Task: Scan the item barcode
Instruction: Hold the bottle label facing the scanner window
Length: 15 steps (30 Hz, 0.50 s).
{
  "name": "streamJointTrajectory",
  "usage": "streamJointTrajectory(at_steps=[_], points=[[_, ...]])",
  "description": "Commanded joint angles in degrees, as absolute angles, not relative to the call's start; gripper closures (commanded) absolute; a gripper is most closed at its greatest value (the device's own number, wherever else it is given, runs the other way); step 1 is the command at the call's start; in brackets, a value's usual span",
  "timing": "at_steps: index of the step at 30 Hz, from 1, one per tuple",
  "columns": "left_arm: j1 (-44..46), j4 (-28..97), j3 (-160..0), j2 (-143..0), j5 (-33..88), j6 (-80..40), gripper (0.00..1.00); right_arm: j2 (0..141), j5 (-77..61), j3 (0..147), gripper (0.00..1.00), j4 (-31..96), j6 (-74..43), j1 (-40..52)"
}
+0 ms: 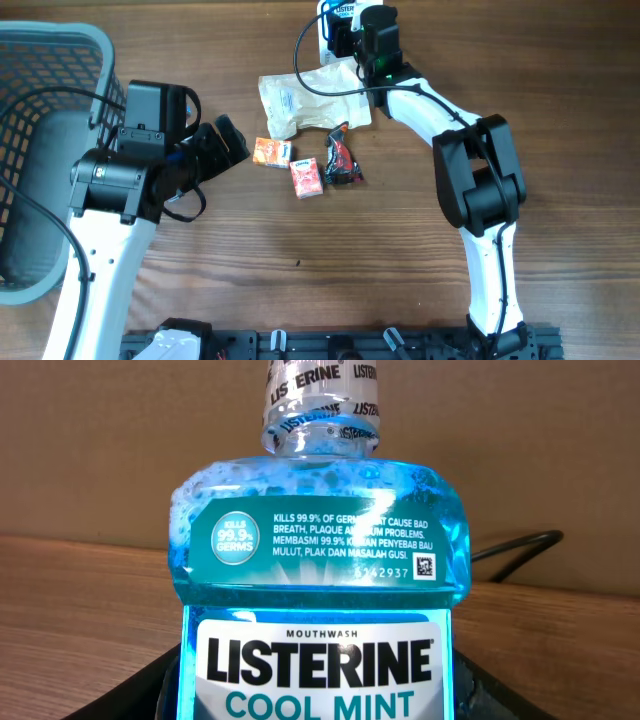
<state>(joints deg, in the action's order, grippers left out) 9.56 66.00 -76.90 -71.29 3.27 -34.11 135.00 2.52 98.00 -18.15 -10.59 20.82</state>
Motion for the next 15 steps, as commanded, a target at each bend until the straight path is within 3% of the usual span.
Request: streamJointTrajectory(at_steps=[1,5,8,10,11,15], points=[[9.15,65.89,-77.36,-71.02,3.14,-33.21,0.00,130.80,6.02,100.51,0.48,-17.80,-15.20,19.05],[9.15,65.87,-77.36,-71.02,3.14,-33.19,0.00,120.73,14.57,100.51,0.48,-5.02,-15.14,11.75],[9.15,65.87,-77.36,-71.02,3.14,-33.19,0.00,114.76,15.46,100.51,0.43,10.98,-18.70,-0.05],[9.15,65.89,-77.36,-71.02,3.14,-33.19,0.00,114.61,15.44,100.49,0.44,20.03,-24.08,-7.94],[9.15,65.87,-77.36,-71.02,3.14,-33.21,0.00,115.04,15.20,100.29,0.50,25.12,-27.83,-12.99],[9.15,65.89,-77.36,-71.02,3.14,-33.21,0.00,117.12,11.97,96.66,0.51,28.93,-29.06,-27.27]])
